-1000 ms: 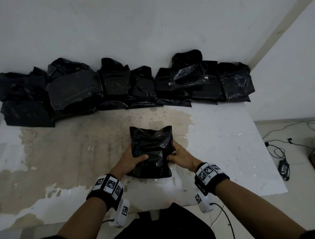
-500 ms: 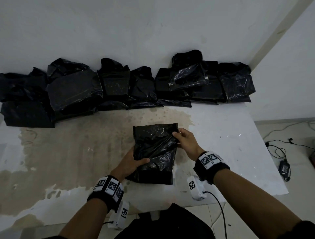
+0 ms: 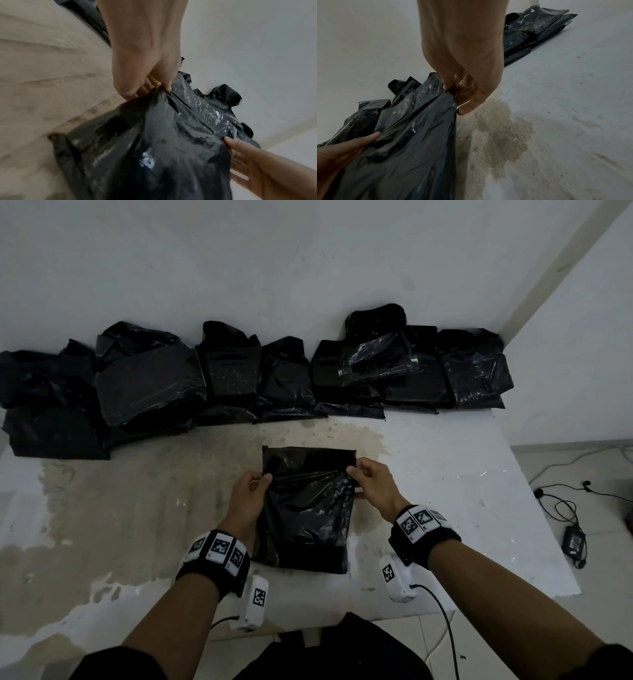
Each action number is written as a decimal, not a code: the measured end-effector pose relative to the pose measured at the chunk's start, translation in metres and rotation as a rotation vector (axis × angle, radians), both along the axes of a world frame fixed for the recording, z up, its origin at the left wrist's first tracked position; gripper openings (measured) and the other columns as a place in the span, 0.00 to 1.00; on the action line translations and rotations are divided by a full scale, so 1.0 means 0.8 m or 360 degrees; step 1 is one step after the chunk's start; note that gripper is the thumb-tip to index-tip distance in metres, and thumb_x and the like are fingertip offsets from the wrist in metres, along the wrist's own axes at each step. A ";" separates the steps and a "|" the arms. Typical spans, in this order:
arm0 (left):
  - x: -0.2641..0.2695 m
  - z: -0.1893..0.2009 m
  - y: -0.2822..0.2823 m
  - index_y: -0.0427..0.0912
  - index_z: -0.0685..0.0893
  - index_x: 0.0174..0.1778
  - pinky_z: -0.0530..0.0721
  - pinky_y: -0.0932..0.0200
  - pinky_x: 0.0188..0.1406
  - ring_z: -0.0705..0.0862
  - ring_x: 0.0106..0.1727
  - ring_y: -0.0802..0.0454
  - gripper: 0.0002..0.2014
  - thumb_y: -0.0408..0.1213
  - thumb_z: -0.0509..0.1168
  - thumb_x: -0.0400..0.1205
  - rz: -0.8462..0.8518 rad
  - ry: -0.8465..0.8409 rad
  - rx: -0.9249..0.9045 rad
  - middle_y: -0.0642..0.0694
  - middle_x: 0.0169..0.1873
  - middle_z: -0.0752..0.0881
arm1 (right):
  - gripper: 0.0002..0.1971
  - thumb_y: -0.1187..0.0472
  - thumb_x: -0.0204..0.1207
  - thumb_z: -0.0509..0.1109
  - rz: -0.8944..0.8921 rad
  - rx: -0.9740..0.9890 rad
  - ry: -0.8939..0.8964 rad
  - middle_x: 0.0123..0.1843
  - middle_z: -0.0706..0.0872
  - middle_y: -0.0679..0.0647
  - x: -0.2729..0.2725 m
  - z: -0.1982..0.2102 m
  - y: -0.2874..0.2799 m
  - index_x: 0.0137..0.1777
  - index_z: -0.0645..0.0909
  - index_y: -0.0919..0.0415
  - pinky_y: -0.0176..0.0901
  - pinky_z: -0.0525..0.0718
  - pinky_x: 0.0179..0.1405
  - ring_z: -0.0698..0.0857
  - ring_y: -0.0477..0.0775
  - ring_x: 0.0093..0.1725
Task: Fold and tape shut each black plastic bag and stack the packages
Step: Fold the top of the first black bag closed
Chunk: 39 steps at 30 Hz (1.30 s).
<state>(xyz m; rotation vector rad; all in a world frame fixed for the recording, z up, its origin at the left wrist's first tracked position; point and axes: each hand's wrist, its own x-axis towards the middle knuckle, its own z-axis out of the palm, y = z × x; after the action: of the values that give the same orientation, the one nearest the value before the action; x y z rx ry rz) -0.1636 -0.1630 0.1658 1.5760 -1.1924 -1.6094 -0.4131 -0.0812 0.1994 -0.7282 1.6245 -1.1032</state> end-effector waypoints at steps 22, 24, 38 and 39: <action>0.015 0.033 -0.015 0.36 0.88 0.57 0.87 0.61 0.36 0.89 0.46 0.48 0.12 0.40 0.66 0.88 0.0034 0.0306 0.0111 0.43 0.49 0.91 | 0.11 0.58 0.88 0.67 0.0086 0.0080 0.0210 0.42 0.86 0.65 -0.004 -0.008 -0.017 0.45 0.81 0.63 0.50 0.84 0.36 0.86 0.60 0.41; 0.018 0.033 -0.015 0.37 0.88 0.56 0.88 0.61 0.36 0.90 0.45 0.48 0.11 0.40 0.66 0.88 -0.0039 0.0261 0.0064 0.43 0.48 0.91 | 0.10 0.57 0.87 0.67 0.0097 0.0084 0.0247 0.44 0.88 0.69 -0.002 -0.011 -0.015 0.46 0.83 0.61 0.55 0.85 0.40 0.86 0.60 0.41; 0.021 0.004 -0.008 0.38 0.84 0.65 0.85 0.58 0.57 0.88 0.57 0.48 0.16 0.27 0.72 0.82 -0.0479 0.0002 0.0024 0.44 0.54 0.89 | 0.08 0.70 0.81 0.73 0.0193 0.0199 0.0330 0.33 0.77 0.54 0.011 -0.027 -0.003 0.43 0.77 0.63 0.45 0.84 0.27 0.81 0.52 0.32; 0.023 -0.001 -0.009 0.37 0.84 0.65 0.85 0.56 0.57 0.87 0.56 0.46 0.16 0.25 0.71 0.81 -0.0502 -0.0077 -0.0024 0.43 0.53 0.89 | 0.07 0.69 0.80 0.74 0.0222 0.0187 0.0431 0.34 0.79 0.53 0.010 -0.030 -0.003 0.44 0.78 0.64 0.51 0.86 0.32 0.82 0.54 0.34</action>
<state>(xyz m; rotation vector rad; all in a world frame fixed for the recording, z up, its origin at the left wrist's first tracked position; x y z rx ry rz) -0.1449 -0.1700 0.1653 1.4805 -1.5374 -1.7578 -0.4054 -0.0840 0.1750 -0.9287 1.8178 -0.8288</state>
